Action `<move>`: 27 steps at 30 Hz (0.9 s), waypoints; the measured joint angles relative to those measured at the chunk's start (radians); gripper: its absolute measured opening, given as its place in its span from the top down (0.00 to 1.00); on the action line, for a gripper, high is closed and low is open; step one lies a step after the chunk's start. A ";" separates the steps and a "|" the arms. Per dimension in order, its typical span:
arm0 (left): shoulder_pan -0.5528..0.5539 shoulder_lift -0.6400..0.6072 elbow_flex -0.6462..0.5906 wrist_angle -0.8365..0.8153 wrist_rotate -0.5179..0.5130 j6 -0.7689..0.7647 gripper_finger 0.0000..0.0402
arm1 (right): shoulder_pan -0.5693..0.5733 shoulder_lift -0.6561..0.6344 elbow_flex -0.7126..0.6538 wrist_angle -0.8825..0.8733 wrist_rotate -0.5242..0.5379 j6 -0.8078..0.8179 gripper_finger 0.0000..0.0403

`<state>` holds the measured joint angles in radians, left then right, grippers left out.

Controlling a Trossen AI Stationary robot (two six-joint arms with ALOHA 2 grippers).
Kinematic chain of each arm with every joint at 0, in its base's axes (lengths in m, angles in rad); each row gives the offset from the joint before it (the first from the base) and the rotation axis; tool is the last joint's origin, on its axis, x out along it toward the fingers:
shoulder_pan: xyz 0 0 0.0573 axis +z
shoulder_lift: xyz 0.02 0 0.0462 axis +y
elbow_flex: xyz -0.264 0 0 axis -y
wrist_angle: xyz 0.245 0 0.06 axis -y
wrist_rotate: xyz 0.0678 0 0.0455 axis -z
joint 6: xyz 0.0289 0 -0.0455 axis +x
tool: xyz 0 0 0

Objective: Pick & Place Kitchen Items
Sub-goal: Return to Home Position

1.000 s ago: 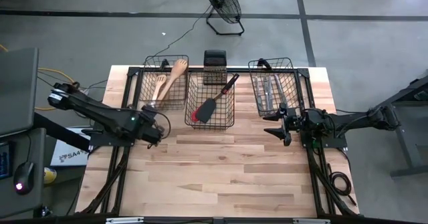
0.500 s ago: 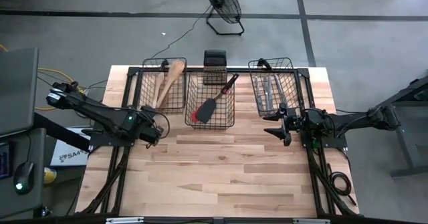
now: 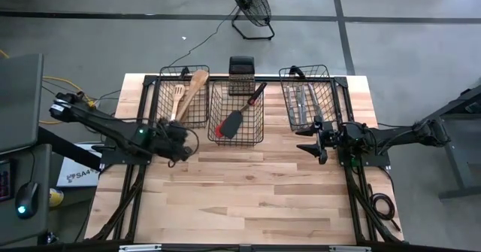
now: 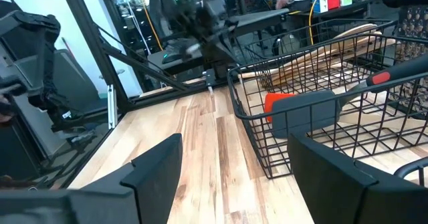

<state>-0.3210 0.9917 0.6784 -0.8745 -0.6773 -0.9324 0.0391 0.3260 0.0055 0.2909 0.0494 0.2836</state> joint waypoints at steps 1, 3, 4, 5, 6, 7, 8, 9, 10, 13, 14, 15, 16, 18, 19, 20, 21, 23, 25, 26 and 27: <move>0.000 -0.022 -0.009 0.096 -0.025 0.087 1.00 | 0.000 0.000 0.000 0.000 0.000 0.000 0.35; 0.000 -0.069 -0.053 0.294 -0.047 0.259 1.00 | 0.000 0.000 0.000 0.000 0.000 0.000 0.35; 0.001 -0.097 -0.090 0.389 -0.043 0.341 1.00 | 0.000 0.000 0.000 0.000 0.000 0.000 0.35; 0.005 -0.126 -0.132 0.488 -0.034 0.419 1.00 | 0.000 0.000 0.000 0.000 0.000 0.000 0.35; 0.014 -0.157 -0.178 0.583 -0.016 0.494 1.00 | 0.000 0.000 0.000 0.000 0.000 0.000 0.35; 0.024 -0.186 -0.224 0.670 0.005 0.559 1.00 | 0.000 0.000 0.000 0.000 0.000 0.000 0.35; 0.036 -0.215 -0.270 0.751 0.034 0.621 1.00 | 0.000 0.000 0.000 0.000 0.000 0.000 0.35; 0.049 -0.243 -0.310 0.826 0.068 0.682 1.00 | 0.000 0.000 0.000 0.000 0.000 0.000 0.35; 0.063 -0.266 -0.343 0.886 0.108 0.732 1.00 | 0.000 0.000 0.000 0.000 0.000 0.000 0.35; 0.128 -0.311 -0.401 1.034 0.248 0.844 1.00 | 0.000 0.000 0.000 0.000 0.000 0.000 0.35; 0.153 -0.324 -0.412 1.060 0.290 0.868 1.00 | 0.000 0.000 0.000 0.000 0.000 0.000 0.35; 0.180 -0.336 -0.418 1.071 0.331 0.881 1.00 | 0.000 0.000 0.000 0.000 0.000 0.000 0.35; 0.208 -0.347 -0.422 1.081 0.368 0.892 1.00 | 0.000 0.000 0.000 0.000 0.000 0.000 0.35; 0.254 -0.379 -0.433 1.082 0.425 0.900 1.00 | 0.000 0.000 0.000 0.000 0.000 0.000 0.35; 0.272 -0.400 -0.444 1.079 0.445 0.900 1.00 | 0.000 0.000 0.000 0.000 0.000 0.000 0.35; 0.285 -0.423 -0.456 1.080 0.457 0.896 1.00 | 0.000 0.000 0.000 0.000 0.000 0.000 0.35; 0.291 -0.446 -0.472 1.082 0.460 0.883 1.00 | 0.000 0.000 0.000 0.000 0.000 0.000 0.35; 0.288 -0.501 -0.516 1.088 0.462 0.860 1.00 | 0.000 0.000 0.000 0.000 0.000 0.000 0.35; 0.288 -0.570 -0.559 1.078 0.461 0.849 1.00 | 0.000 0.000 0.000 0.000 0.000 0.000 0.35; 0.288 -0.606 -0.577 1.074 0.460 0.841 1.00 | 0.000 0.000 0.000 0.000 0.000 0.000 0.35; 0.288 -0.642 -0.591 1.073 0.459 0.834 1.00 | 0.000 0.000 0.000 0.000 0.000 0.000 0.35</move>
<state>-0.0326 0.3501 0.0870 0.1990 -0.2181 -0.0979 0.0391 0.3264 0.0055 0.2905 0.0494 0.2840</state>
